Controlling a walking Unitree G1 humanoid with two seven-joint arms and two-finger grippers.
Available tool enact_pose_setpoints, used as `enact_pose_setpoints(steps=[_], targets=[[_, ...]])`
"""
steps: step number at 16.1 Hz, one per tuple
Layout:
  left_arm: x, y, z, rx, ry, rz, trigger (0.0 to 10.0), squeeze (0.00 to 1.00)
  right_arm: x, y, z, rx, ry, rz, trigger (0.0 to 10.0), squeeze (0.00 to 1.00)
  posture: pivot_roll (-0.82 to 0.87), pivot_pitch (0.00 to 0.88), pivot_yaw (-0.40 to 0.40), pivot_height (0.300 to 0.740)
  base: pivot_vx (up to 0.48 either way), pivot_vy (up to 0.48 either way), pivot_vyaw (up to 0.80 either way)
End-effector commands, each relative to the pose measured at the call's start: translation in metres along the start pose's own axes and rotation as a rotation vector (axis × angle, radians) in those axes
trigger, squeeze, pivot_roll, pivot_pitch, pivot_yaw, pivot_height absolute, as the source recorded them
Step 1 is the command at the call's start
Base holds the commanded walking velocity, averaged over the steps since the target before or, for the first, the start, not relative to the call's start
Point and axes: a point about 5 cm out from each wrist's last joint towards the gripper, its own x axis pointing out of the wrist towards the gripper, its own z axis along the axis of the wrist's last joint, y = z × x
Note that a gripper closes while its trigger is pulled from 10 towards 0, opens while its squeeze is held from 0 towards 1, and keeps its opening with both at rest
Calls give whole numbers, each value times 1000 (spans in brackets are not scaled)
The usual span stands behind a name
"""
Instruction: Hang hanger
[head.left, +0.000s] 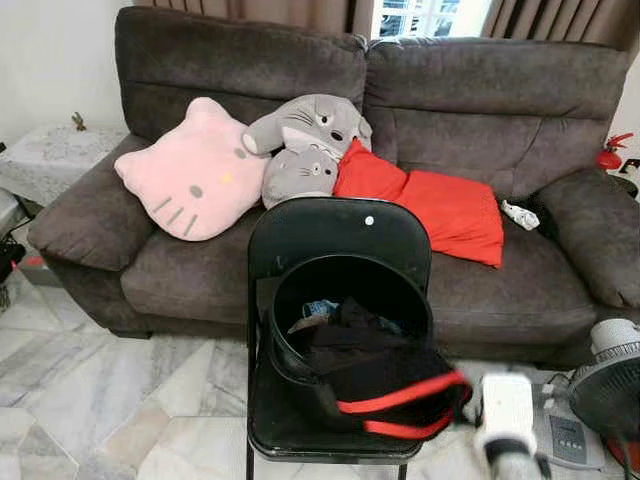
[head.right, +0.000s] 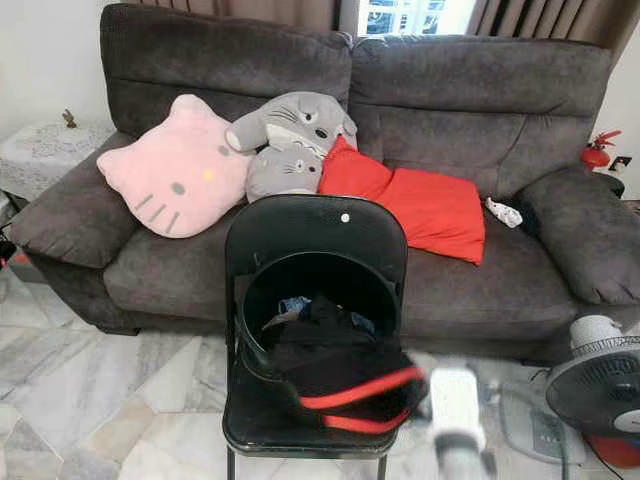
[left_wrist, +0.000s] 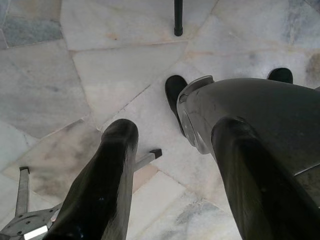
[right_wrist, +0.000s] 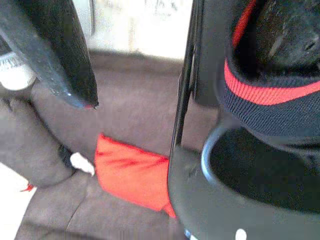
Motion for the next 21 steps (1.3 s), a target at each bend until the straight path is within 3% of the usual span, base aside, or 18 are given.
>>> enact_pose_setpoints(steps=[1, 4, 5, 6, 7, 8, 11, 12, 13, 14, 19, 21], targets=[[0, -8, -5, 12, 30, -28, 10000, 0, 4, 2, -1, 32, 19, 7, 10000, 0, -143, 57, -29, 740, 0, 0, 0], [0, -7, -5, 11, 30, -26, 10000, 0, 11, 14, -10, 105, 109, 57, 10000, 0, -138, 58, -25, 740, 0, 0, 0], [0, -7, -5, 12, 31, -25, 10000, 0, 12, 14, -11, 126, 118, 49, 8510, 0, -136, 59, -24, 740, 0, 0, 0], [0, -7, -5, 13, 31, -25, 10000, 0, 15, 13, -9, 149, 113, 40, 1608, 0, -135, 59, -22, 740, 0, 0, 0], [0, -7, -5, 14, 32, -24, 10000, 0, 17, 12, -6, 161, 102, 33, 1608, 0, -135, 59, -22, 740, 0, 0, 0], [0, -7, -5, 16, 32, -25, 10000, 0, 25, 8, 1, 159, 74, 11, 0, 0, -138, 61, -18, 740, 0, 0, 0], [0, -7, -5, 23, 32, -24, 10000, 0, 36, 4, 11, 146, 43, 4, 0, 0, -136, 61, -17, 740, 0, 0, 0], [0, -7, -5, 23, 32, -22, 10000, 0, 39, 4, 13, 145, 44, 5, 2627, 0, -132, 62, -17, 740, 0, 0, 0], [0, -7, -5, 23, 32, -21, 10000, 0, 40, 5, 13, 145, 46, 6, 2863, 0, -132, 62, -17, 740, 0, 0, 0], [0, -7, -5, 24, 33, -21, 10000, 0, 41, 6, 13, 142, 51, 11, 0, 0, -131, 61, -16, 740, 0, 0, 0], [0, -6, -5, 31, 35, -19, 10000, 0, 43, 9, 14, 142, 48, 19, 0, 0, -131, 61, -12, 740, 0, 0, 0], [1, -6, -4, 36, 35, -18, 10000, 0, 49, 4, 24, 124, 5, 5, 0, 0, -133, 59, -9, 740, 0, 0, 0]])
